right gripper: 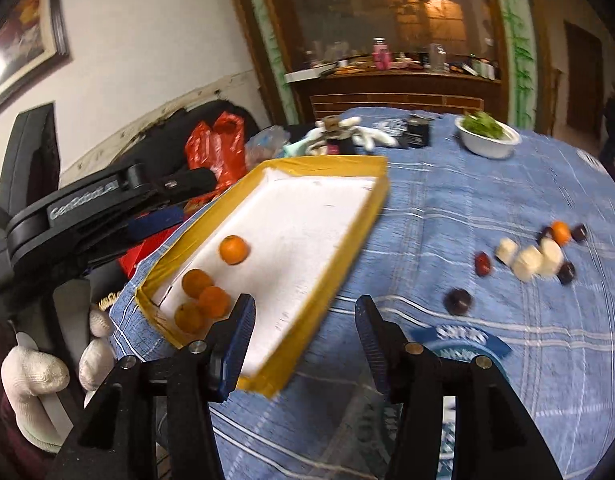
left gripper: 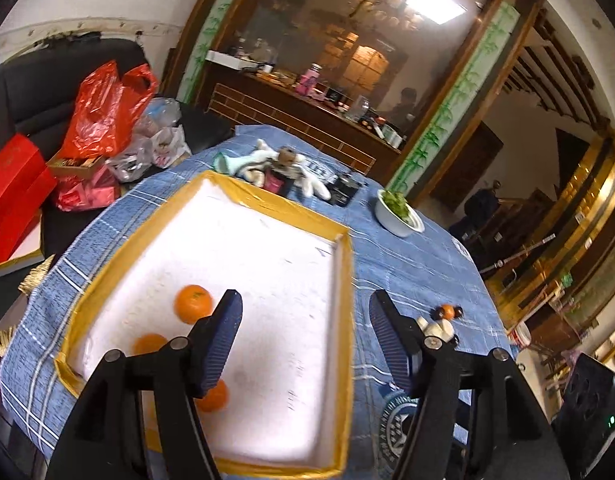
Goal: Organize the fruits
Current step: 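Grasp a dark plum with the left tool while the right tool grasps a white cube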
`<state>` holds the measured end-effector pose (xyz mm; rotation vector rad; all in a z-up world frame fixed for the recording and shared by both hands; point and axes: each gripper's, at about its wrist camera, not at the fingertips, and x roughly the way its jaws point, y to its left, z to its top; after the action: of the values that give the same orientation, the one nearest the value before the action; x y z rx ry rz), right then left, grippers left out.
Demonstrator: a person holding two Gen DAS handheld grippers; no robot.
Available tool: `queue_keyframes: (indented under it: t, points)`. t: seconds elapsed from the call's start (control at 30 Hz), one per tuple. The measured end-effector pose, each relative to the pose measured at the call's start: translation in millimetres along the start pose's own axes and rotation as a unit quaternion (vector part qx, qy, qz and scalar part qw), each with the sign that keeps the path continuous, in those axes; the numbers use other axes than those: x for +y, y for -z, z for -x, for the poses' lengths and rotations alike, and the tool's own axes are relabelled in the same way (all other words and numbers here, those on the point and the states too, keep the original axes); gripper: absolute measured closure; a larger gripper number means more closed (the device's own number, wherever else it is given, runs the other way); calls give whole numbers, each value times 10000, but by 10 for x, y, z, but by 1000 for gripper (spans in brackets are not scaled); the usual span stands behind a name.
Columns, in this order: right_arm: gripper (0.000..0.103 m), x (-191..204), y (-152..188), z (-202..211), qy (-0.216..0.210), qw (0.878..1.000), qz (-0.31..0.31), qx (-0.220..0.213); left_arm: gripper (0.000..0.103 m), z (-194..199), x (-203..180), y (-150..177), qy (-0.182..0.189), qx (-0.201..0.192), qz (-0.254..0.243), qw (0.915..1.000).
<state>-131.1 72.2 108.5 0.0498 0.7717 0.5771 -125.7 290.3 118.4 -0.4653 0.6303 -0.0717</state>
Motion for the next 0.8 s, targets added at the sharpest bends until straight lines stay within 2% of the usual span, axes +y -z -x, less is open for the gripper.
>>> queue_keyframes:
  t: [0.3,0.6,0.7,0.8]
  points:
    - [46,-665,251,294,178,9967,-789,-56,36,-64,-492,159,159,217,-548,9981]
    - [46,-1656,478,652,649,9840,-1643,-238,33,-254,-777,290,183,475,-858,9950]
    - [46,-2005,498,649,702,9775,-1985,-161,33,-425,-893,377,226,715,-1001,9921]
    - [46,-2221,448,567,726,9750,-2098,-68,33,-646,-1084,491,311,1025,-1326,9854]
